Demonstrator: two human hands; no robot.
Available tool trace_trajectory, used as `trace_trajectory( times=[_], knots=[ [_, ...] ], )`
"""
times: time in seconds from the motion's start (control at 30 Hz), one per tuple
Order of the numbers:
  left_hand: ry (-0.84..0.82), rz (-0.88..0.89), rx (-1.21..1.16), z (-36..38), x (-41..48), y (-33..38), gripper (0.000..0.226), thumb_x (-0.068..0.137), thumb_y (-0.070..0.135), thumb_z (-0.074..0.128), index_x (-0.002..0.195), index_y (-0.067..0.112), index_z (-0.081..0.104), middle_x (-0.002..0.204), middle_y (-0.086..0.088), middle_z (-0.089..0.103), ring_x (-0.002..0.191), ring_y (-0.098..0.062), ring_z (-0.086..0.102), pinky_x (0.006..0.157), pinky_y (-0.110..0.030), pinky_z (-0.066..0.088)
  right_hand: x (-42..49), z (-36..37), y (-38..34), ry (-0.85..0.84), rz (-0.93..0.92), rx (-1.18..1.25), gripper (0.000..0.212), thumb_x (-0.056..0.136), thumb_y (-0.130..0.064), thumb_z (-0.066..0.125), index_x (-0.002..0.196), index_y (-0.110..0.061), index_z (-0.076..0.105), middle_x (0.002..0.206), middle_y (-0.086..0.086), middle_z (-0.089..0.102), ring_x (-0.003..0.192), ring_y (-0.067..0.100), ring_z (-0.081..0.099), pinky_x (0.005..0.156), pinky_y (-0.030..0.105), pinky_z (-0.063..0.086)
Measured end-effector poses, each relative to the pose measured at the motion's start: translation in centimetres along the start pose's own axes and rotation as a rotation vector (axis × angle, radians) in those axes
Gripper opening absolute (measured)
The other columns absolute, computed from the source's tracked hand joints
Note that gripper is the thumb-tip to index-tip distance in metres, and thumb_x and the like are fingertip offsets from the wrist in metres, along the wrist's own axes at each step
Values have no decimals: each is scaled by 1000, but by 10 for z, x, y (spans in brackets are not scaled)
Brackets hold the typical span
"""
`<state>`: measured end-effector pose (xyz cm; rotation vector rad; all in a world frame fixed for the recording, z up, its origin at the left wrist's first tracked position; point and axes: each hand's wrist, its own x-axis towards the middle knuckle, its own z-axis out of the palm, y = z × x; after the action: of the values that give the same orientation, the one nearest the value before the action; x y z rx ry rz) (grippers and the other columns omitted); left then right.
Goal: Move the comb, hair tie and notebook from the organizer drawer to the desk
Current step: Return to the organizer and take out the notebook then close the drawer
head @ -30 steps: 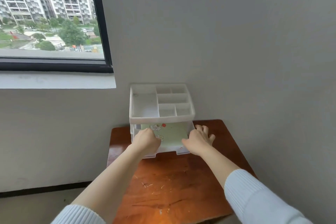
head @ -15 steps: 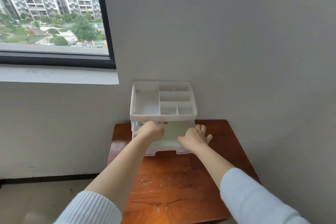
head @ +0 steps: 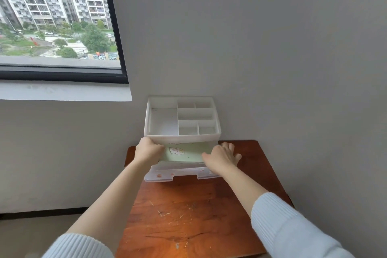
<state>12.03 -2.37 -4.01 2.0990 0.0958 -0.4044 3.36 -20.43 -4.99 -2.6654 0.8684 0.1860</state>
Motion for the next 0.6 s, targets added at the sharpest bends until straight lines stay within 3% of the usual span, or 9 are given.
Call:
trace_trajectory(
  times=[0.1,0.23,0.33,0.43,0.53,0.6],
  knots=[
    [-36,-65,-268,-6,-4,-6,24,82,2,60,60,6,50,53,-5,43,44,-20,42,41,-22,36,1,-10,1,-3,31,37,53,87,-45,41,120,-7,57,144,10,38,134,27,24,102,50,26],
    [-159,-148,-445,-19,-15,-1,6,84,2,63,85,1,57,74,-16,68,49,-20,70,29,-13,35,-2,-27,0,-20,70,122,44,84,-42,44,108,-8,60,135,9,46,130,28,29,98,48,29],
    [-219,-194,-489,-28,-26,0,15,83,4,64,95,-3,59,73,-15,71,45,-13,69,29,-12,38,-11,-41,5,-42,86,286,31,79,-38,53,94,-11,55,125,11,51,127,30,31,94,46,31],
    [-290,-235,-498,-35,-40,-5,18,81,8,69,94,-3,64,61,-12,72,43,-11,67,30,-11,39,-27,-52,16,-37,80,412,35,76,-38,60,93,-8,59,104,8,51,123,31,34,95,45,34],
    [-408,-183,-497,-39,-56,-22,23,79,16,73,96,0,68,65,-8,74,46,-9,66,34,-12,43,-45,-55,33,-22,-8,483,32,73,-35,64,56,-12,51,75,2,50,105,27,42,86,43,37],
    [-480,-104,-491,-41,-66,-34,23,77,19,74,97,6,73,76,-3,76,50,-5,65,42,-13,48,-55,-56,47,-67,-115,633,42,75,-34,68,48,-7,50,65,1,57,91,21,50,73,34,36]
  ],
)
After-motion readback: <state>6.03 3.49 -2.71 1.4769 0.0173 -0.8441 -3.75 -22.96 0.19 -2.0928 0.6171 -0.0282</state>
